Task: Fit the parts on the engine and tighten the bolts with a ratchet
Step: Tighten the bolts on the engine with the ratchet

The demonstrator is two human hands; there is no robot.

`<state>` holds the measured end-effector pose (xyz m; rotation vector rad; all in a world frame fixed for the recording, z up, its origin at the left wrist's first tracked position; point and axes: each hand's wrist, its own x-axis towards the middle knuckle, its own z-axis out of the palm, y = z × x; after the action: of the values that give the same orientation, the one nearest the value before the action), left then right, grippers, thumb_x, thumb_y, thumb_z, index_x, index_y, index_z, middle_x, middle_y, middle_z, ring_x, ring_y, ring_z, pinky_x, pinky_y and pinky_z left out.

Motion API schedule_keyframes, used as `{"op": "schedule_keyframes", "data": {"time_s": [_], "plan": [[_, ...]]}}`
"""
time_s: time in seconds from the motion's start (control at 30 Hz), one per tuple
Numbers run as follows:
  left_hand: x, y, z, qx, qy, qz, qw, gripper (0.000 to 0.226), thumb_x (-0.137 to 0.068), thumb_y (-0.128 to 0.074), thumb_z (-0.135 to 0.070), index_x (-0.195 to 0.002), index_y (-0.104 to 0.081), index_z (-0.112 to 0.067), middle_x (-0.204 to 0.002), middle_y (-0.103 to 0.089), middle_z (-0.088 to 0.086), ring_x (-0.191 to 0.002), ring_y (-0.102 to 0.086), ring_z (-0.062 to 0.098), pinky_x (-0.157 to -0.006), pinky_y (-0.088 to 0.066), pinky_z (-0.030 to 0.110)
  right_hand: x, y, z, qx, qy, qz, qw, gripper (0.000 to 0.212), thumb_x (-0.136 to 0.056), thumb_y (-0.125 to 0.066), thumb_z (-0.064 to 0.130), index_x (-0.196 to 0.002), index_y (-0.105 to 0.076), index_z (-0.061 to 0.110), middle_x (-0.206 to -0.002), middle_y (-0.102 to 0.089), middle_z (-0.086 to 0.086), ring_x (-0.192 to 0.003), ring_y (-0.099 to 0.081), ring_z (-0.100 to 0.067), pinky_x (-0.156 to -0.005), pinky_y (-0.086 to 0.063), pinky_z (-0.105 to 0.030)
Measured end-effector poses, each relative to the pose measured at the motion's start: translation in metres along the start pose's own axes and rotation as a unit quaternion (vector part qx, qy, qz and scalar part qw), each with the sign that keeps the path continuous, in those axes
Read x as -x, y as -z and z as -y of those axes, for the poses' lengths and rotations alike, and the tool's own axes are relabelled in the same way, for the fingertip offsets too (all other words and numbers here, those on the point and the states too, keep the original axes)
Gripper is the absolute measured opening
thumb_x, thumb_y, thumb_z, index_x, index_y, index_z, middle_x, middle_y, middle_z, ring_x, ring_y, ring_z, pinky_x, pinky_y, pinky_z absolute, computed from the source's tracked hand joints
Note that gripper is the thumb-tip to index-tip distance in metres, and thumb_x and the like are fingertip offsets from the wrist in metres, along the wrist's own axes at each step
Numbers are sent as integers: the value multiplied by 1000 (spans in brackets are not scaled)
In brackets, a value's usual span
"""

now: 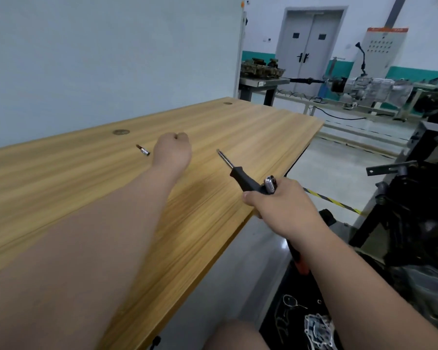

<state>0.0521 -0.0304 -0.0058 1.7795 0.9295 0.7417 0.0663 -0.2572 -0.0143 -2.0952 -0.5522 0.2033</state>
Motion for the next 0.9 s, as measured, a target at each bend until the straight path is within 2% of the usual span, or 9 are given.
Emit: {"op": "schedule_keyframes", "data": {"time_s": [0.1, 0.23, 0.3, 0.37, 0.43, 0.53, 0.7, 0.8, 0.9], "plan": [[-30, 39, 30, -214, -134, -163, 954, 24, -97, -44, -29, -104, -58, -11, -106, -60, 15, -104, -53, 36, -83, -45, 42, -29, -1, 14, 42, 13, -11, 999, 28, -79, -68, 33, -69, -49, 16, -58, -53, 0, -53, -49, -20, -53, -40, -28], [-74, 82, 73, -425, -75, -158, 888, 54, -90, -54, -37, -136, -43, -11, -140, -38, 19, -131, -31, 38, -105, -30, 48, -64, -19, 29, 139, 48, -16, 989, 30, -83, -62, 37, -66, -45, 18, -61, -53, 3, -50, -46, -15, -46, -31, -25], [-98, 96, 78, -444, -54, -123, 886, 72, -88, -56, -49, -148, -29, -19, -153, -23, 13, -141, -19, 34, -113, -20, 47, -78, -37, 38, 214, 70, -10, 974, 29, -85, -59, 38, -67, -43, 21, -65, -49, 6, -53, -46, -10, -45, -27, -26], [-123, 95, 74, -392, -65, -53, 916, 79, -89, -54, -57, -153, -20, -26, -160, -15, 7, -147, -13, 29, -117, -15, 42, -93, -57, 38, 250, 80, 20, 965, 28, -87, -56, 40, -70, -44, 20, -70, -51, 4, -58, -48, -11, -46, -29, -26], [-140, 70, 78, -342, -124, 28, 931, 68, -93, -52, -52, -151, -30, -25, -158, -24, 7, -145, -22, 28, -117, -19, 38, -111, -73, 31, 231, 46, 70, 969, 27, -85, -56, 41, -73, -48, 18, -73, -55, 1, -62, -52, -16, -48, -31, -27], [-144, 35, 88, -404, -184, 122, 888, 46, -98, -46, -38, -140, -50, -17, -147, -45, 10, -134, -39, 32, -113, -30, 37, -133, -85, 27, 209, -13, 113, 971, 28, -82, -57, 41, -72, -53, 15, -72, -63, -3, -65, -58, -22, -50, -34, -27], [-139, 35, 81, -421, -172, 129, 881, 44, -102, -35, -26, -141, -47, -11, -148, -44, 9, -135, -40, 29, -110, -33, 37, -149, -110, 41, 274, 25, 112, 955, 36, -85, -57, 47, -68, -49, 17, -67, -53, 1, -60, -51, -15, -49, -32, -27], [-115, 26, 74, -420, -155, 146, 882, 49, -101, -33, -22, -149, -33, -8, -155, -32, 11, -141, -31, 26, -114, -27, 33, -150, -125, 51, 285, 60, 138, 947, 47, -89, -54, 57, -70, -47, 14, -68, -51, 0, -66, -52, -19, -55, -36, -28], [-96, 13, 64, -398, -132, 134, 898, 53, -101, -35, -16, -153, -25, -14, -157, -31, 9, -141, -33, 26, -113, -27, 33, -153, -117, 58, 118, -2, 164, 979, 40, -93, -52, 45, -73, -54, 10, -67, -54, -6, -56, -50, -21, -55, -39, -27]]}}
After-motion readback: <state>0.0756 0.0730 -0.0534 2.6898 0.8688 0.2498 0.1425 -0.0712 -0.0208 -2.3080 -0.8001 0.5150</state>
